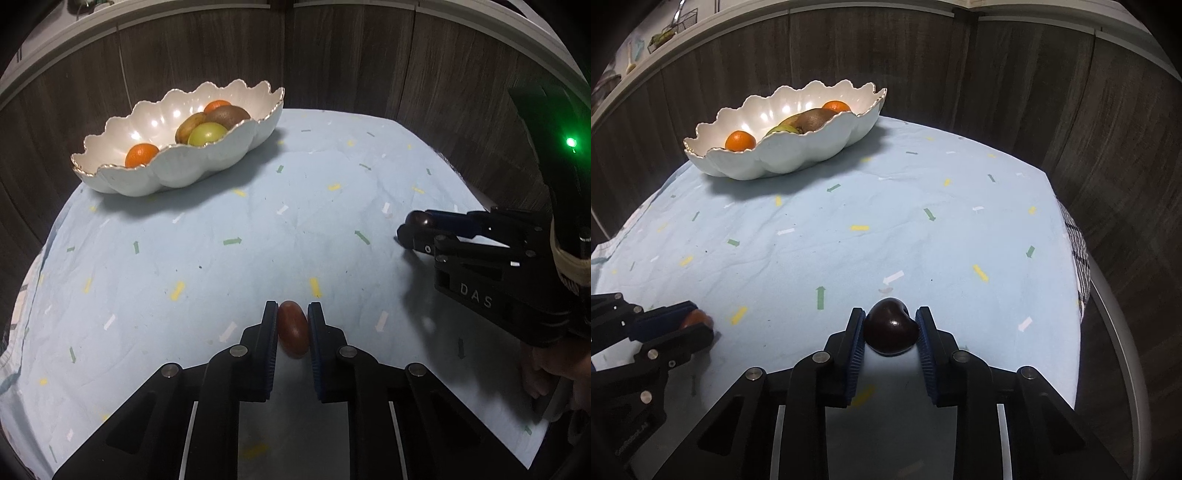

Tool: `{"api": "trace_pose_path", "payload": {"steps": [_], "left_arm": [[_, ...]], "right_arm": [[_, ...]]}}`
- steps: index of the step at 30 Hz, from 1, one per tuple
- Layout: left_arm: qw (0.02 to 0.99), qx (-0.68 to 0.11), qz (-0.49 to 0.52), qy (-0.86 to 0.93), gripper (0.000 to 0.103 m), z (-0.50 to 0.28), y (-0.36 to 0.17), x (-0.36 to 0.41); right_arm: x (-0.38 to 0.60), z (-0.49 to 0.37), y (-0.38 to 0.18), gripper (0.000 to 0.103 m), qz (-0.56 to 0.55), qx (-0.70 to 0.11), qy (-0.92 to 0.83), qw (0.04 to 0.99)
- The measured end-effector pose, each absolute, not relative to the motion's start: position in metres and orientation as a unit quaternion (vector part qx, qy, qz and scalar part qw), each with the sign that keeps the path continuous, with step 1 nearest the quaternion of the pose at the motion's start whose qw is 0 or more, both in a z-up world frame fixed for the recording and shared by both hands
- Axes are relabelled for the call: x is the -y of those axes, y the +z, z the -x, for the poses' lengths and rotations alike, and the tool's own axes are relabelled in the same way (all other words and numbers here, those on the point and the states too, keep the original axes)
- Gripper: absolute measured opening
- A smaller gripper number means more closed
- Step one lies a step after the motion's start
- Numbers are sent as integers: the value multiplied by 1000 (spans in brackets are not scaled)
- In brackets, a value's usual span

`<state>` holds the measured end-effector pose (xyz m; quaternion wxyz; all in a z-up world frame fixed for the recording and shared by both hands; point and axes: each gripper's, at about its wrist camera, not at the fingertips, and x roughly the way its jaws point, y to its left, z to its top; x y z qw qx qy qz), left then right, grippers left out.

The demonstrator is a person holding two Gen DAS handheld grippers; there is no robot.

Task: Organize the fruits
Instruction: 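Carry the red date in the left tool and plum in the right tool over the bowl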

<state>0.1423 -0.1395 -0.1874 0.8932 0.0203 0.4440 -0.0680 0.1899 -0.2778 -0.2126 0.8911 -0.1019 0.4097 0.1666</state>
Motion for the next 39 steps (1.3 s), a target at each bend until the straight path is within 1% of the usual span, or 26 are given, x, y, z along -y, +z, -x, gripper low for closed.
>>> {"api": "trace_pose_path", "payload": {"steps": [19,39], "left_arm": [[897,-434,-8,-84,17,-140,-144,99],[905,-418,9,-80,17,-155,-107,31]], "right_arm": [[256,-149,-158,29,16,-385,126,914],[194,-143,-109,29,27,-350,147,925]]}}
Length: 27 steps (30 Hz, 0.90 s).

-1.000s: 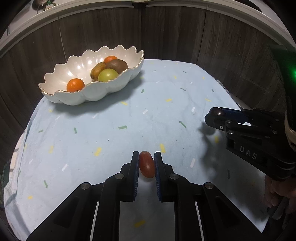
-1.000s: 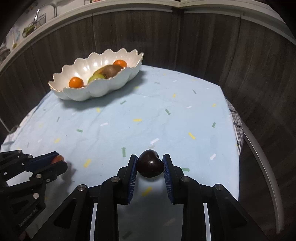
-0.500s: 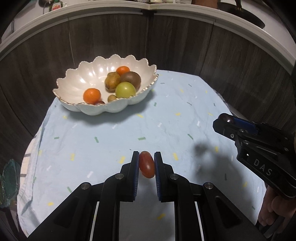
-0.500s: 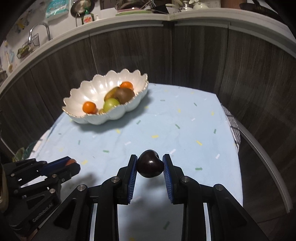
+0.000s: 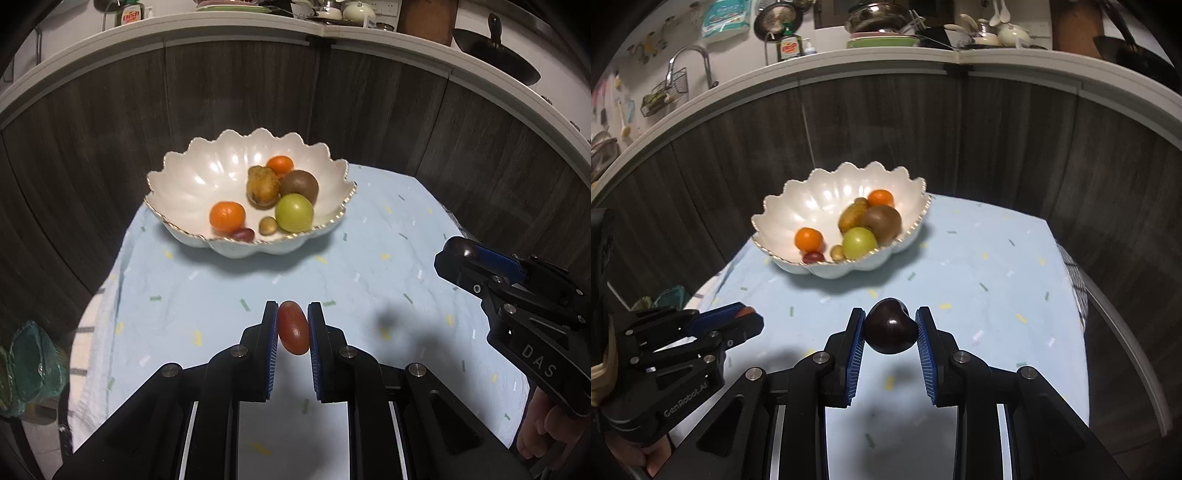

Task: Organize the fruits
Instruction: 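Carry the red date in the left tool and plum in the right tool over the bowl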

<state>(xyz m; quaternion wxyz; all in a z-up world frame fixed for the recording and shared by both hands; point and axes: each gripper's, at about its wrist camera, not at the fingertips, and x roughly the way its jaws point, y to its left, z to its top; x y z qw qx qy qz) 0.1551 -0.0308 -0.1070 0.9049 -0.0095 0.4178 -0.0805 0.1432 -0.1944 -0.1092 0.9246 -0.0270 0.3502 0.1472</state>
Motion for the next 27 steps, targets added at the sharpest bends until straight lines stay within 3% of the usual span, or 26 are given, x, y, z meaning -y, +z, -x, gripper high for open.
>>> {"api": "trace_pose_path", "payload": {"steps": [27], "left_arm": [[918,-386,-10,-86,17,-211,-63,-46]], "right_arm": [[112,-176,-78,29,36,-329,167,929]]}}
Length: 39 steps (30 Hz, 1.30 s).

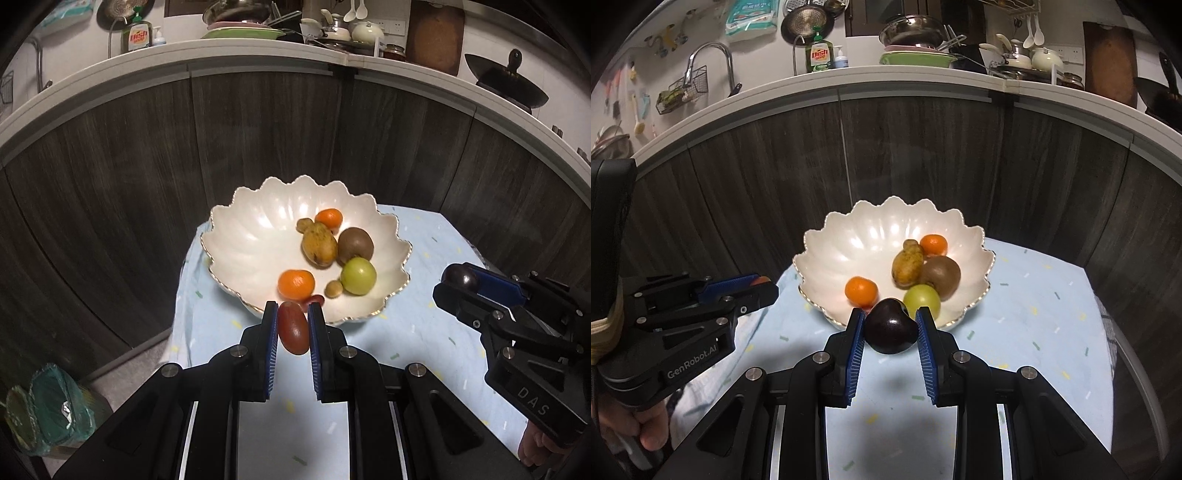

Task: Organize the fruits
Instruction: 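Carry the red date in the left tool and plum in the right tool over the bowl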

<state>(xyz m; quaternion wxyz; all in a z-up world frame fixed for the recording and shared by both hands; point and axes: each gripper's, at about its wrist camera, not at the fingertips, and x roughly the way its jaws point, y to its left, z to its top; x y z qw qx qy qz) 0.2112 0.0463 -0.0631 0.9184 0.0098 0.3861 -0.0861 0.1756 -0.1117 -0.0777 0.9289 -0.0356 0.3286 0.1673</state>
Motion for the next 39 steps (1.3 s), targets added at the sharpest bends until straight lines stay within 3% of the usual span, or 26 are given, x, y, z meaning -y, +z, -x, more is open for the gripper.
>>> {"api": "trace_pose_path", "payload": {"steps": [39], "left_arm": [[916,-377,-39,-130,17,-318,-70,-81]], "right_arm": [[69,-252,-92,29,-4,-374,131,918]]}}
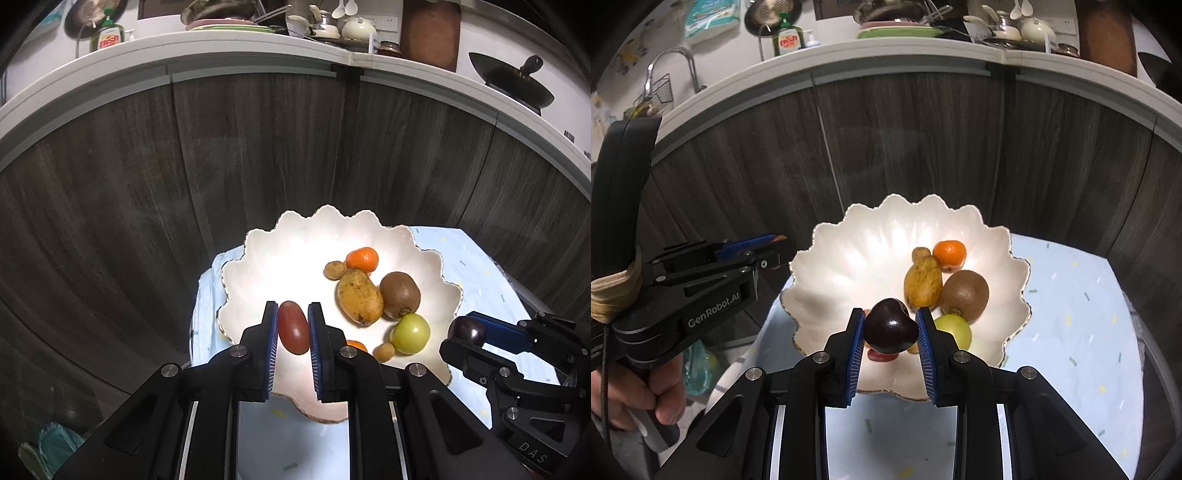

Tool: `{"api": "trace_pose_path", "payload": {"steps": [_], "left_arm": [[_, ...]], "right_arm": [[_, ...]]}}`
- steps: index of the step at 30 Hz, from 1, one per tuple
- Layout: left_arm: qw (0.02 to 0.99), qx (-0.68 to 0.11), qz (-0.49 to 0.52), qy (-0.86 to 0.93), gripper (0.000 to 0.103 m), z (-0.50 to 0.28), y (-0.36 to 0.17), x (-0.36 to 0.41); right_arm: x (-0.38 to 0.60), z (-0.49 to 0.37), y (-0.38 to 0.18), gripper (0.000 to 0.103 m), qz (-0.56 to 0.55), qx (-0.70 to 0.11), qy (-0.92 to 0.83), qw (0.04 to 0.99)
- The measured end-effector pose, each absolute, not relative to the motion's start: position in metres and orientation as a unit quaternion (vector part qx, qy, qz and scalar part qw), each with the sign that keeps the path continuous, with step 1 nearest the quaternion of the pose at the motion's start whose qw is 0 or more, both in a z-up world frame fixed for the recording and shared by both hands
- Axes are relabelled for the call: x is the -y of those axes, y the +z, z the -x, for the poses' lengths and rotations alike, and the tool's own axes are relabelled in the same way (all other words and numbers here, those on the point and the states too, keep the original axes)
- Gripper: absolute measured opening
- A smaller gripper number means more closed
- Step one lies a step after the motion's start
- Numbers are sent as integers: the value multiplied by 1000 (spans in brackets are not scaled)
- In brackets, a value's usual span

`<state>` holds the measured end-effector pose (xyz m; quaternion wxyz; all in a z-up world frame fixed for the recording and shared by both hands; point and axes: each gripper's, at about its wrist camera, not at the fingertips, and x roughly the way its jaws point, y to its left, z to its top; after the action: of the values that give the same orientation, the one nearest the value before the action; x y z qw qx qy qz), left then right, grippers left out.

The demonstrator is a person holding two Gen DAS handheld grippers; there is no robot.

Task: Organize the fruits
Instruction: 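Carry the red date in the left tool and plum in the right tool over the bowl, then open both tools to drop the red date and plum into the bowl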

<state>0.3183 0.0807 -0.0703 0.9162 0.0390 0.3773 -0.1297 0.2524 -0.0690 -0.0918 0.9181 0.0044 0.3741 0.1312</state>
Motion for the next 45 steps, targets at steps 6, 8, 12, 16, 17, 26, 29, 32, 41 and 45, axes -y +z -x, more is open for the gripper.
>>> {"api": "trace_pose_path", "payload": {"steps": [6,8,12,16,17,26,29,32,41,45], "left_arm": [[914,-377,-46,-142,17,-335,-80,-83],[913,-378,-50,-147,17,-341,-83,-82],[910,-378,-61,-157,17,-353,-89,-81],[908,-381,-63,-164,17,-363,-94,-82],[907,-383,-62,-166,17,-366,-96,-82],[900,-398,-53,-171,17,-380,-109,-84],[899,-402,-50,-169,17,-384,-112,-85],[898,-405,-48,-166,18,-387,-115,-87],[896,-411,-43,-165,20,-391,-121,-91],[897,-409,-45,-164,33,-389,-119,-91]], "right_arm": [[64,-264,-96,29,-11,-384,125,915],[61,-268,-97,29,-11,-387,126,913],[56,-278,-104,29,-9,-395,124,910],[57,-289,-113,29,-18,-406,119,906],[57,-292,-114,29,-20,-407,119,905],[45,-309,-117,29,-17,-410,126,903],[40,-316,-120,29,-13,-411,129,902],[37,-324,-123,29,-7,-413,131,901],[33,-336,-129,30,-3,-421,137,897],[34,-336,-129,38,-3,-419,136,898]]}}
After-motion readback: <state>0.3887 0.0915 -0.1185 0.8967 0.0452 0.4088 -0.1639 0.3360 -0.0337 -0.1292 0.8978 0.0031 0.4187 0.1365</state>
